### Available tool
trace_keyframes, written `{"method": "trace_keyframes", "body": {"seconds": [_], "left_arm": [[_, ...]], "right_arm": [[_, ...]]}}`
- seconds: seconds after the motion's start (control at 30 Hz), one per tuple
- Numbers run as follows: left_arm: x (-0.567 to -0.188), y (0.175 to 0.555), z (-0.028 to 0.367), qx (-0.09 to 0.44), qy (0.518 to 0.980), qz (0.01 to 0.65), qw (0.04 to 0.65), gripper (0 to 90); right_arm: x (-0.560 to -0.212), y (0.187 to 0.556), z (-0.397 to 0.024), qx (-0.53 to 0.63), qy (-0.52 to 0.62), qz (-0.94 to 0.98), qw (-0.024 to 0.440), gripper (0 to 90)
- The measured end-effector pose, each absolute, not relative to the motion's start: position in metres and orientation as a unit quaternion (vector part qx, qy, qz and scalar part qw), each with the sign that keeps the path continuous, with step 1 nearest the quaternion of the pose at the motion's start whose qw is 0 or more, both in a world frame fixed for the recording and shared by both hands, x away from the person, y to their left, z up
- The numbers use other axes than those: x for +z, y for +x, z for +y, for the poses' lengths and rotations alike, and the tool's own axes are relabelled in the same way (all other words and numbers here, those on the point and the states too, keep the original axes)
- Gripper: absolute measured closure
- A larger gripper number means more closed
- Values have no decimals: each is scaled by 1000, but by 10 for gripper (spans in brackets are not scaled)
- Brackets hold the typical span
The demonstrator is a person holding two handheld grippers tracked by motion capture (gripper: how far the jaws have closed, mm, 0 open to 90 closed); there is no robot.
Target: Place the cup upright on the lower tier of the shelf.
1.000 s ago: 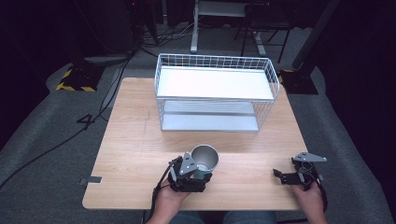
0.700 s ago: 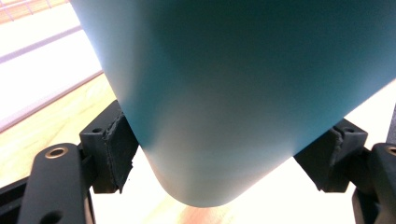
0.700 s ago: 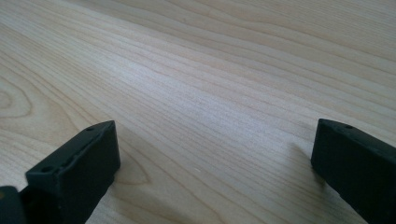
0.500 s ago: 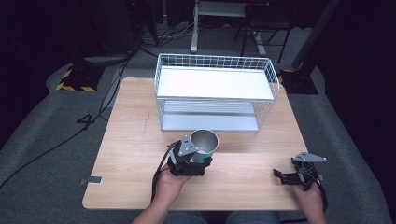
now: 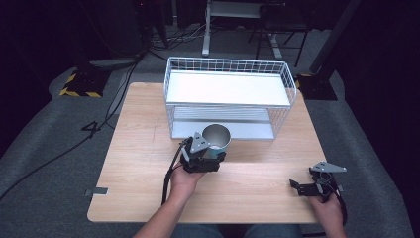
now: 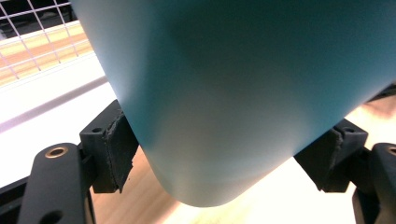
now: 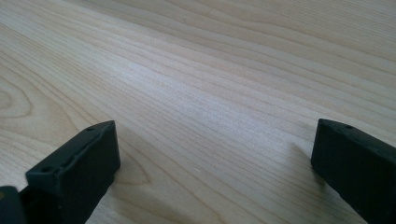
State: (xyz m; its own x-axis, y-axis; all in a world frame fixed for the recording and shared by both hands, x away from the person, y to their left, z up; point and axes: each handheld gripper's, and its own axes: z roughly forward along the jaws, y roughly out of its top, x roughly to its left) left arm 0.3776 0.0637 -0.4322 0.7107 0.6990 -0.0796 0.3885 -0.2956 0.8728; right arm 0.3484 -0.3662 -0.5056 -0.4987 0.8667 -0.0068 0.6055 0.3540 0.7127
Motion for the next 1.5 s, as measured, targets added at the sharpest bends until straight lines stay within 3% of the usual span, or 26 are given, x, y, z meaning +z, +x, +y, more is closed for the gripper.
{"method": "trace_keyframes", "body": {"seconds": [0.3, 0.93, 1.5], "left_arm": [[-451, 408, 52, 173, 786, 361, 471, 227], [-460, 469, 46, 172, 740, 402, 511, 227], [-471, 502, 38, 191, 728, 418, 509, 225]], "right_arm": [[-506, 348, -366, 334, 461, 798, 197, 25], [-505, 348, -366, 334, 460, 799, 196, 26], [-506, 348, -366, 338, 455, 801, 192, 33]]}}
